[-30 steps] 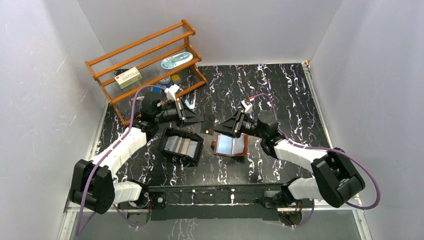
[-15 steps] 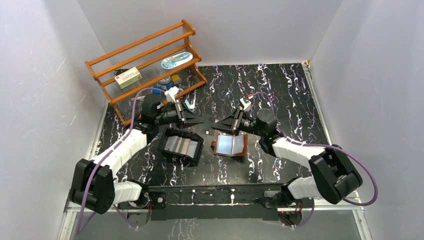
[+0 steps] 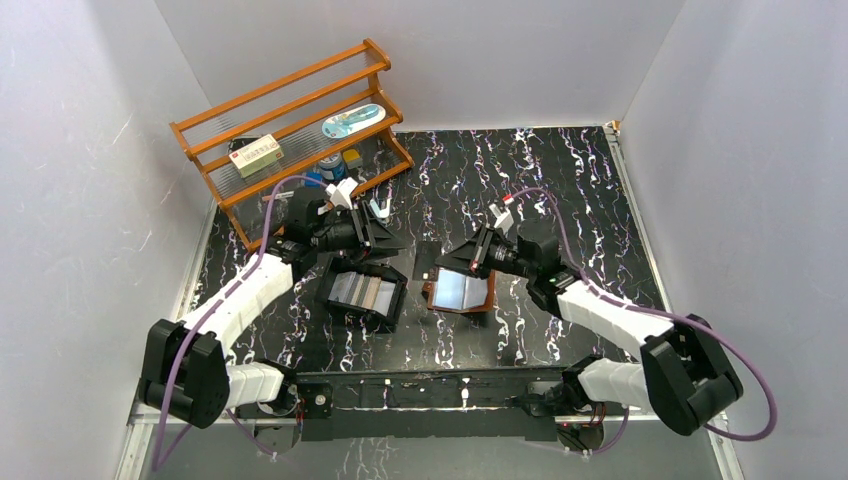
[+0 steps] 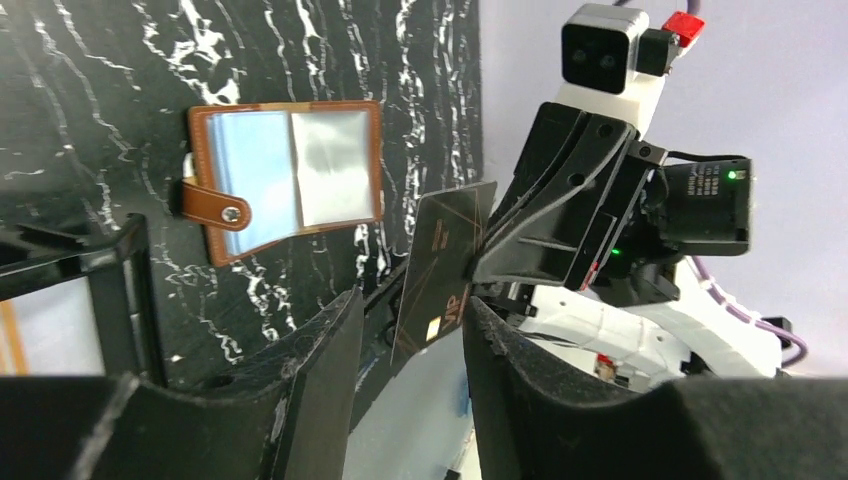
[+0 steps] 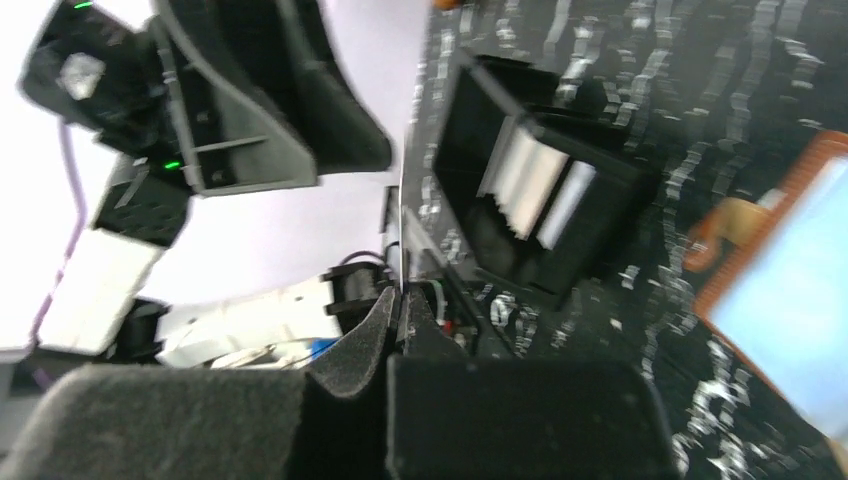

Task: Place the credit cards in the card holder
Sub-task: Insert the credit card into the card holder.

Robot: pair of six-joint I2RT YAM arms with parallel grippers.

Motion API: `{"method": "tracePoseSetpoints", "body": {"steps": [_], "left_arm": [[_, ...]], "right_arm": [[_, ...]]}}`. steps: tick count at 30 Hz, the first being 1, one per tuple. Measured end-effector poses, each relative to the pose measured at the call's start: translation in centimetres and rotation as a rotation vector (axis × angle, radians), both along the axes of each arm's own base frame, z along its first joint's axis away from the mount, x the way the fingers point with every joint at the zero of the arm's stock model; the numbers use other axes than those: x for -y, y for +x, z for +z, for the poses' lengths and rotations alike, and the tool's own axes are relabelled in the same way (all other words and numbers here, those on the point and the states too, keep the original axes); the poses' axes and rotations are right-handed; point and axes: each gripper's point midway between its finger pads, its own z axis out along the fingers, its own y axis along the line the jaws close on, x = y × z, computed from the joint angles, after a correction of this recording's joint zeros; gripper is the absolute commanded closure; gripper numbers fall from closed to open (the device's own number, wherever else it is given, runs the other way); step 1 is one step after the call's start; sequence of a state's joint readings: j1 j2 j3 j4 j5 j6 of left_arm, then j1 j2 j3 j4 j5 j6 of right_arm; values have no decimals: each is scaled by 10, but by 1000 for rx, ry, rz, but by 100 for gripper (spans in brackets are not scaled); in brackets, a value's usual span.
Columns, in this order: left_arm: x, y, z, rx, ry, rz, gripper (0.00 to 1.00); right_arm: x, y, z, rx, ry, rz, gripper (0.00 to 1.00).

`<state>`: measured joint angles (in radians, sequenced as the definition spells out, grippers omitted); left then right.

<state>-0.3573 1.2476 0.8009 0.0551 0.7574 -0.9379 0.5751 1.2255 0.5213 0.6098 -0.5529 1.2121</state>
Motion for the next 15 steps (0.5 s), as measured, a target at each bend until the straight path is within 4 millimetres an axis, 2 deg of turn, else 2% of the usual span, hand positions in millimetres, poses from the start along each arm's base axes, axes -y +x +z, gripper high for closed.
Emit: {"method": "tracePoseSetpoints", "body": {"steps": [5, 9, 11, 15], "left_arm": [[0, -1, -9, 14, 118, 6, 64], [20, -8, -15, 36, 222, -51, 62], [32, -10, -21, 47, 269, -81, 61], [46, -17, -40, 37, 348, -129, 60]], "right_arm": [[31, 10, -45, -55, -266, -73, 100], [67, 17, -75, -121, -445, -124, 100], [84, 14, -90, -161, -512, -134, 100], [97, 4, -107, -203, -577, -121, 100]]}}
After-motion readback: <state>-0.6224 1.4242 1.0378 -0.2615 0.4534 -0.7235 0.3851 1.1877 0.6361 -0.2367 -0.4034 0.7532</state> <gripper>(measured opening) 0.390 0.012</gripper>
